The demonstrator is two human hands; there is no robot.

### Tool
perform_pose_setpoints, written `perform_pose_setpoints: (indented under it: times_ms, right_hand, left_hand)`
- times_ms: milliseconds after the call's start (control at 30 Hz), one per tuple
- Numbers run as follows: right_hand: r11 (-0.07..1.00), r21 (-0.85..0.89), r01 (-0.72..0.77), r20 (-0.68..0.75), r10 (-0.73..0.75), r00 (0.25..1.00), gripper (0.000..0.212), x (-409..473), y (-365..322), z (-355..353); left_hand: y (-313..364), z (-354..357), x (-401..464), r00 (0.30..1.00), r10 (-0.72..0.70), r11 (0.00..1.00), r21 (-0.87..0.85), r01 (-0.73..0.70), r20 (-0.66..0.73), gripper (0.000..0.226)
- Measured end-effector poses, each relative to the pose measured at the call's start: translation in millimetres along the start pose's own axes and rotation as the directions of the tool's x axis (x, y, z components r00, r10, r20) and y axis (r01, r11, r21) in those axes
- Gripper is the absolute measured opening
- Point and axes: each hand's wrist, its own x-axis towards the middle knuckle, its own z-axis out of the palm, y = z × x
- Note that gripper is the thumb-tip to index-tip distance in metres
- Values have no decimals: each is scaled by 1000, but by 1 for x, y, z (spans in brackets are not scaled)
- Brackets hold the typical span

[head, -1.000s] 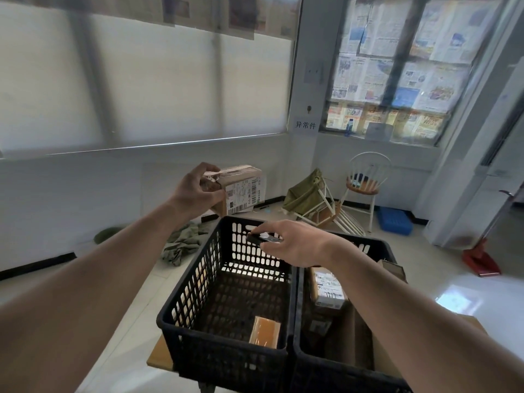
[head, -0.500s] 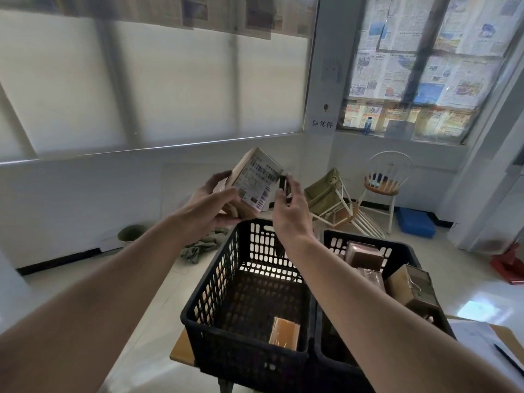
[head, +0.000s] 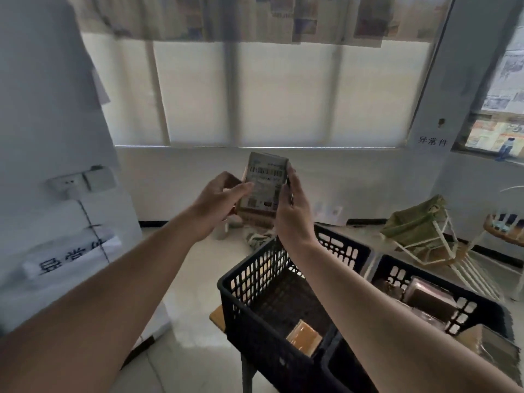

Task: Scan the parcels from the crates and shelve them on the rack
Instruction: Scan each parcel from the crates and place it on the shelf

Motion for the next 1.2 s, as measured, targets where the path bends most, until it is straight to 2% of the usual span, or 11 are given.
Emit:
perform_pose_setpoints:
  times_ms: [100,267,367,467,600,767,867,1200]
  right_hand:
    - [1000,27,11,101,-14,995,54,-18,-9,16]
    - [996,72,48,279,-67,958,58,-52,-22,58]
    - [989,101,108,368,-138,920,57,-76,-32,94]
    - [985,140,103,461,-157,873,55,-107,-46,134]
    - [973,192,128,542,-214,813,55,-152,-64,194]
    - [969,226,103,640,-227,735,55,-226,-90,273]
    - [966,228,126,657,-248,712,54,-271,-105,319]
    - [965,241,106,735,-253,629,53,-402,-155,454]
  left_hand:
    - [7,-17,-37,985,52,998,38,-46,-164,48]
    - [10,-58,-108,928,189,966,231,-117,-321,48]
    - [16,-89,-153,872,238,946,307,-107,-428,52]
    - [22,-121,-199,816,295,915,393,-91,-497,58]
    - [23,-170,-262,743,302,899,437,-15,-597,54]
    - [21,-239,-353,683,288,904,425,37,-671,55]
    - [21,-283,-405,657,303,883,463,79,-690,58]
    - [16,-412,-543,617,236,883,432,187,-750,64]
